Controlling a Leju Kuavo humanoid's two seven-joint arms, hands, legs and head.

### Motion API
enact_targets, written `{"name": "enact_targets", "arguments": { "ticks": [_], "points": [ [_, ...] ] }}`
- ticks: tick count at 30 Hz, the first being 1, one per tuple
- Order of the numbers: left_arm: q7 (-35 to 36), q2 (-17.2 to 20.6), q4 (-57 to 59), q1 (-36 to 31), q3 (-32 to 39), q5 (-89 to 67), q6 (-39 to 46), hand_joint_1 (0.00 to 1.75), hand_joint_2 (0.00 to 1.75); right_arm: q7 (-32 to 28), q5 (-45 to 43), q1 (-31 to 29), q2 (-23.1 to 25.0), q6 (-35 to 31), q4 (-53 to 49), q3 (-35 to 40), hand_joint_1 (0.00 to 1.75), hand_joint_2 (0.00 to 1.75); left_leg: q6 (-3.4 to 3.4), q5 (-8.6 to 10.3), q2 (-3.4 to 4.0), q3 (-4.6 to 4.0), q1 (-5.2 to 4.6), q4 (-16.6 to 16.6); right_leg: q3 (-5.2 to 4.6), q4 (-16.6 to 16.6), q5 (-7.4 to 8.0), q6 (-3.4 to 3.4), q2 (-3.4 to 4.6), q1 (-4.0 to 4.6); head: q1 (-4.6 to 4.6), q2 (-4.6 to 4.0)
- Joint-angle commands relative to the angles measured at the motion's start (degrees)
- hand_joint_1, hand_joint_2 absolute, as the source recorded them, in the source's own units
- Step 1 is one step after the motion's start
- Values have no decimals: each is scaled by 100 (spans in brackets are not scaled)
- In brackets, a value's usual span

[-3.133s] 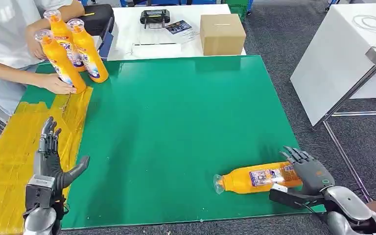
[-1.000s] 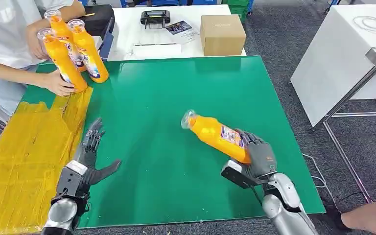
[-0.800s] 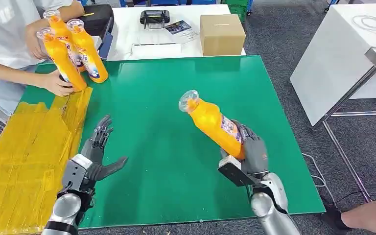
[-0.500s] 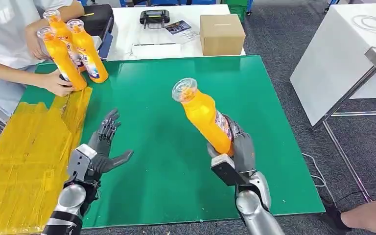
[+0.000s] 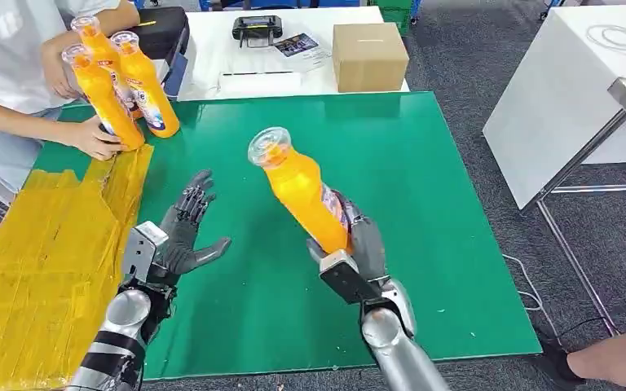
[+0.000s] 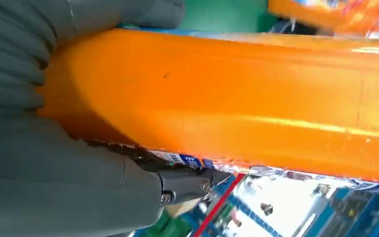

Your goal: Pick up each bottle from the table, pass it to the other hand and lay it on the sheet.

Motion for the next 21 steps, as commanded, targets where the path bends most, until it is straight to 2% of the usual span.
{"name": "enact_targets", "arguments": {
  "ticks": [1, 6, 8, 9, 21],
  "points": [
    [19, -40, 829, -656, -337, 197, -161, 0, 175, -145, -24, -964, 325, -98, 1680, 533, 175, 175, 0, -7, 3, 21, 4, 2, 23, -2, -6, -6, -2, 6, 0, 0],
    [-5, -42, 948, -762, -436, 288, -267, 0, 175, -193, 72, -1181, 437, -259, 2029, 713, 175, 175, 1, 0, 4, 9, -2, -4, 9, -1, -1, -2, 0, -1, 0, 0],
    [-4, -52, 954, -771, -445, 286, -261, 0, 175, -190, 70, -1197, 445, -259, 2035, 718, 175, 175, 1, -14, 10, 34, 4, 2, 36, -2, -11, -7, 3, 7, 0, 0],
    [-4, -52, 954, -771, -445, 286, -261, 0, 175, -190, 70, -1197, 445, -259, 2035, 718, 175, 175, 0, -3, 3, 11, 1, -2, 12, -2, -3, -3, -1, 2, 0, 0],
    [-51, -105, 1092, -921, -589, 490, -469, 0, 175, -144, 126, -1419, 584, -351, 2238, 973, 175, 175, 1, -1, 0, 9, 0, -2, 10, -2, -3, -3, -5, 1, 0, 0]
  ]
}}
